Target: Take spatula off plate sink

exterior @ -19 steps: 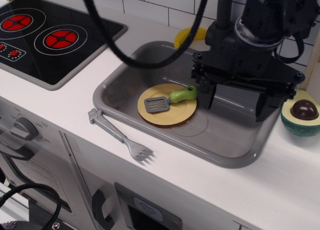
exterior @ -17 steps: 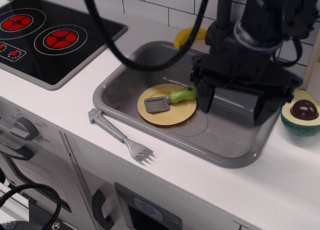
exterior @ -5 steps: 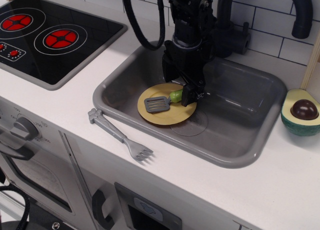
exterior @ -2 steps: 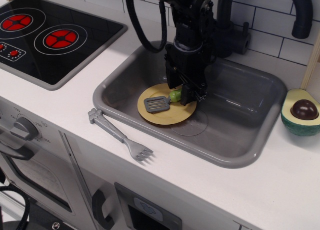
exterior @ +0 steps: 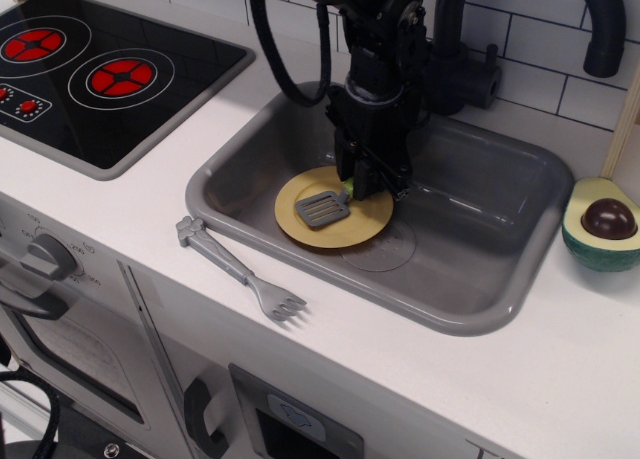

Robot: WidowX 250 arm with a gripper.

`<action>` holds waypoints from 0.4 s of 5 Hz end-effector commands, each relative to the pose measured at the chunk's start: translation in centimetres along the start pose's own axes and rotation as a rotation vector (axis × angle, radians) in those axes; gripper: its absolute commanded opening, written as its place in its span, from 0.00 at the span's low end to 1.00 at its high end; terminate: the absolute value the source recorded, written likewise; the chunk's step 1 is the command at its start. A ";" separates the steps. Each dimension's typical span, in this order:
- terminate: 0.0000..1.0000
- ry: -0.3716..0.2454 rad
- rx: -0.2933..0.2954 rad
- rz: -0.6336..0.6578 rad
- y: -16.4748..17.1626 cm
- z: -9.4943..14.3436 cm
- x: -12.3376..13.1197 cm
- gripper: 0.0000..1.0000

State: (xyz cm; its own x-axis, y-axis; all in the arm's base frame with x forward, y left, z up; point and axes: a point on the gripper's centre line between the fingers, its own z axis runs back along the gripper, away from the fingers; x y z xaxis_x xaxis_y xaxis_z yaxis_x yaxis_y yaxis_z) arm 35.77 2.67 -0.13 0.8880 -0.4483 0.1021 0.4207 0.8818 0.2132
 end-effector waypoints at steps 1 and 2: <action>0.00 -0.140 0.090 0.050 1.7 5.6 1.9 0.00; 0.00 -0.163 0.055 0.079 0.7 8.0 1.8 0.00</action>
State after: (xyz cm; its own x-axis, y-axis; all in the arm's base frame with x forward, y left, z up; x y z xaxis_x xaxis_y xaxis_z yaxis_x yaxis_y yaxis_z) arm 35.11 1.40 5.96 0.8962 -0.3826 0.2245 0.3344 0.9152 0.2250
